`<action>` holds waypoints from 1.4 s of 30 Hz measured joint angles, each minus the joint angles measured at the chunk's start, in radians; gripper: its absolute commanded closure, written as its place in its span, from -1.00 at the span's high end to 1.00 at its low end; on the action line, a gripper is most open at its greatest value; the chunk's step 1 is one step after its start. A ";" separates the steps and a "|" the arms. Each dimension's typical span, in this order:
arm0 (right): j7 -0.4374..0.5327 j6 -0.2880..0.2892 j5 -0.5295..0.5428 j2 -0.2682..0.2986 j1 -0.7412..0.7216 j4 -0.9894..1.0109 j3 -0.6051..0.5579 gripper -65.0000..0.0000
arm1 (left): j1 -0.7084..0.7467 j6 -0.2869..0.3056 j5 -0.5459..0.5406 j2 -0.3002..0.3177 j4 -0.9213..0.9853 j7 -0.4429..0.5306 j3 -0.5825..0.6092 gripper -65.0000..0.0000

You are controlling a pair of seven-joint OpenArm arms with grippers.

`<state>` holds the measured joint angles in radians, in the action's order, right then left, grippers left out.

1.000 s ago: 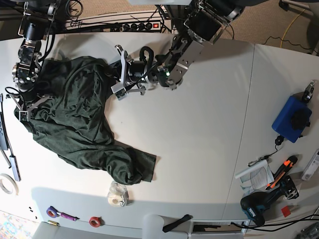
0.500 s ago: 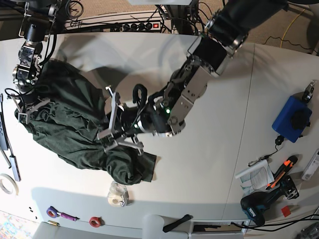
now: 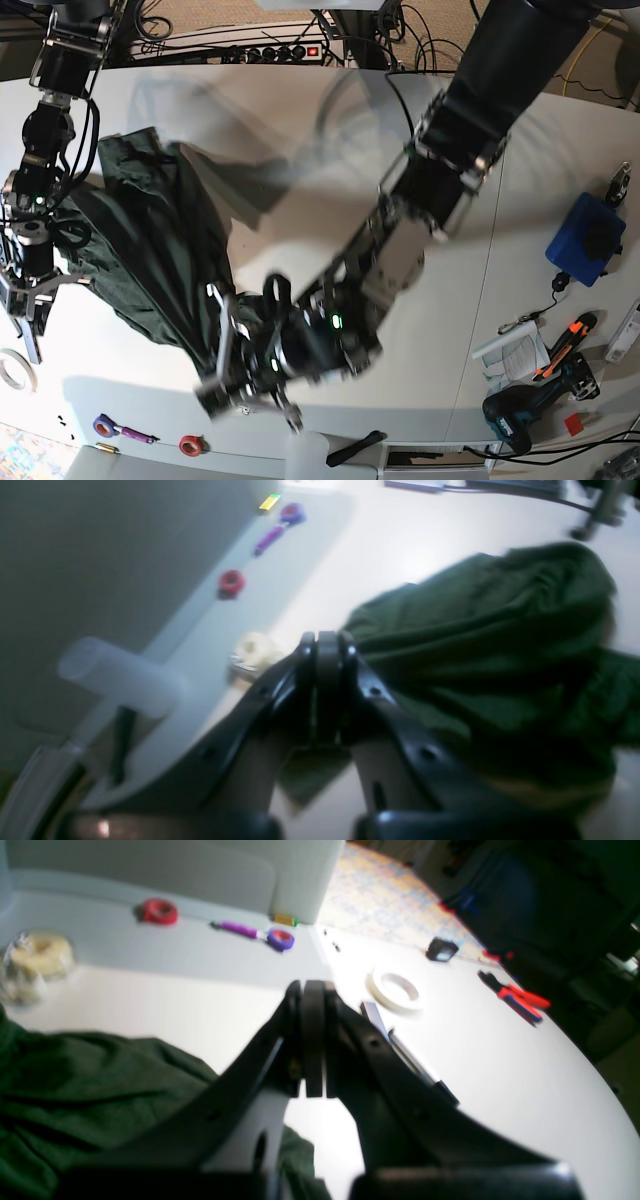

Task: Layout the t-shirt on the table in an organized manner, then fold the t-shirt properly
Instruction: 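Grasp the shirt edge with the right gripper while left holds fabric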

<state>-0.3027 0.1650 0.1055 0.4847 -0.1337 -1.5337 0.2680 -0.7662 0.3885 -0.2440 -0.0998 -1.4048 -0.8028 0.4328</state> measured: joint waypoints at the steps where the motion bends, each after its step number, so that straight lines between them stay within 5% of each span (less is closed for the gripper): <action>1: -0.006 0.000 0.000 0.000 0.000 0.000 0.000 -1.00 | -0.034 0.002 0.000 0.000 0.034 0.008 -0.013 -1.00; 6: -0.037 0.000 -0.002 -0.020 0.016 0.000 0.002 -1.00 | -0.192 -0.008 -0.093 0.018 0.183 0.011 -0.052 -1.00; 10: -0.080 0.011 -0.002 -0.060 0.045 0.000 0.001 -1.00 | -0.181 -0.008 -0.142 0.031 0.232 -0.013 -0.053 -1.00; 15: -0.113 0.153 0.039 -0.110 0.117 0.001 0.001 -1.00 | -0.097 -0.003 -0.162 0.028 0.233 -0.014 -0.050 -1.00; 16: -0.115 0.174 0.055 -0.122 0.134 0.001 0.001 -0.91 | -0.080 0.005 -0.165 0.029 0.233 -0.011 -0.050 -1.00; 19: -0.119 0.212 0.093 -0.136 0.187 0.001 0.000 -0.22 | -0.035 0.026 -0.165 0.029 0.234 -0.011 -0.050 -1.00; 21: -0.119 0.218 0.106 -0.137 0.214 0.001 0.000 -0.03 | -0.016 0.030 -0.164 0.029 0.234 -0.012 -0.050 -1.00; 33: -0.203 0.221 0.071 -0.142 0.239 0.001 0.000 -0.03 | 0.006 0.030 -0.166 0.029 0.234 -0.009 -0.050 -1.00; 36: -0.194 0.301 0.064 -0.141 0.239 0.001 0.001 -0.03 | 0.006 0.030 -0.166 0.031 0.234 -0.008 -0.050 -1.00; 42: -0.187 0.312 0.064 -0.174 0.239 0.001 0.000 -0.03 | 0.006 0.030 -0.166 0.031 0.234 -0.008 -0.050 -1.00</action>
<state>-0.4896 0.4770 0.1699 0.3103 0.1051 -1.5326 0.2680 -0.7601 0.4187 -0.4095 -0.0689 -1.1709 -0.8112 0.3832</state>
